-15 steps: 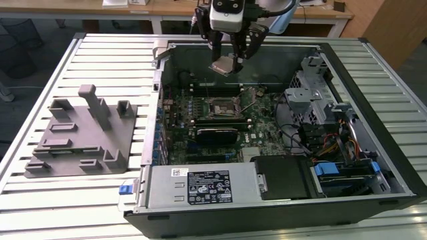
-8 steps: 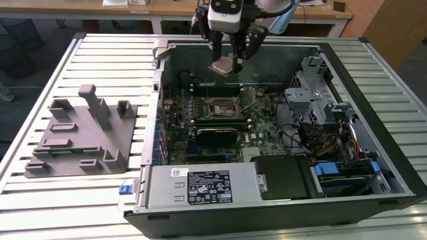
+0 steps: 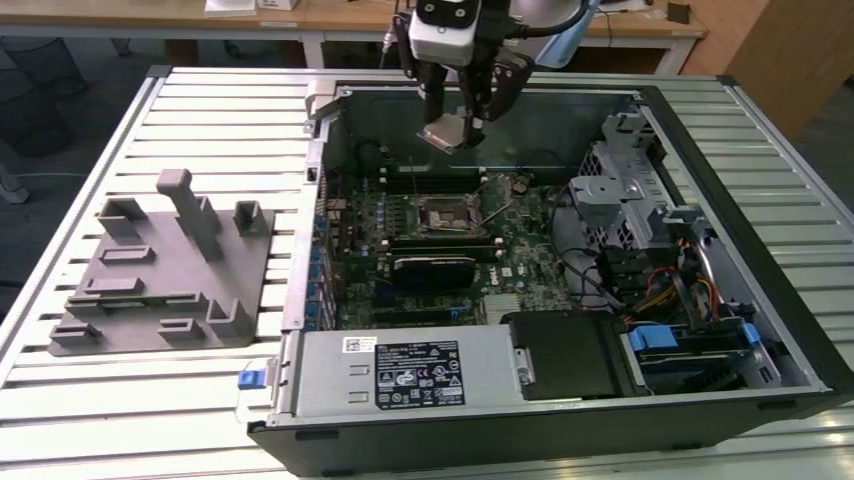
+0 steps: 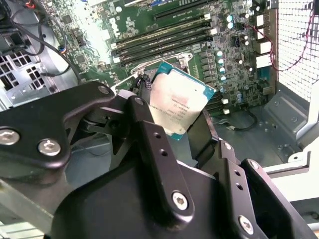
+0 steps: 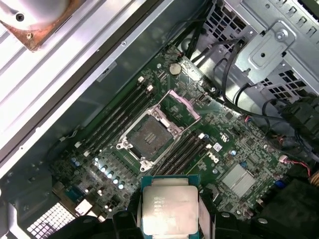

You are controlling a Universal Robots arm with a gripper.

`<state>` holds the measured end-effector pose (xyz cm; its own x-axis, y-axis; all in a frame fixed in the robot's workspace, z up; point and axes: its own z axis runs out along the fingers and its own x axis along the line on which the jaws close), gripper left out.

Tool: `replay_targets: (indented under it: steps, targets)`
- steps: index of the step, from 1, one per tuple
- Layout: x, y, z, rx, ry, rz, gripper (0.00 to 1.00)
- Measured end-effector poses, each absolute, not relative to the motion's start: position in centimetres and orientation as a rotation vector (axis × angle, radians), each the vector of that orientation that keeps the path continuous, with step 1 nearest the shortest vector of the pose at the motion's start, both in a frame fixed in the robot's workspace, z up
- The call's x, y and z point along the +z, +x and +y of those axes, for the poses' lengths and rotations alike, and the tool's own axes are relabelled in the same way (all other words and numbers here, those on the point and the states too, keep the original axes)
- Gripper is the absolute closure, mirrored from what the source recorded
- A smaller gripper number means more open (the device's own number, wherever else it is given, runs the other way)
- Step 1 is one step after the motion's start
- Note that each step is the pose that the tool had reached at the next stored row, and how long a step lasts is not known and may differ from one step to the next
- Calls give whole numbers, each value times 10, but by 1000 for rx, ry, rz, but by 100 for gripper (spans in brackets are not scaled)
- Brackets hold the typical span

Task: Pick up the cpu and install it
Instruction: 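Place the cpu into insertion slot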

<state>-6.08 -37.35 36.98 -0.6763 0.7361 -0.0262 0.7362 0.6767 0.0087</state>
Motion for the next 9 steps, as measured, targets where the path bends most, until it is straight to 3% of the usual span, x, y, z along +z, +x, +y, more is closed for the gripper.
replay_targets:
  steps: [9]
  targets:
    - [367,-59,-373,-14,1355,2801,46]
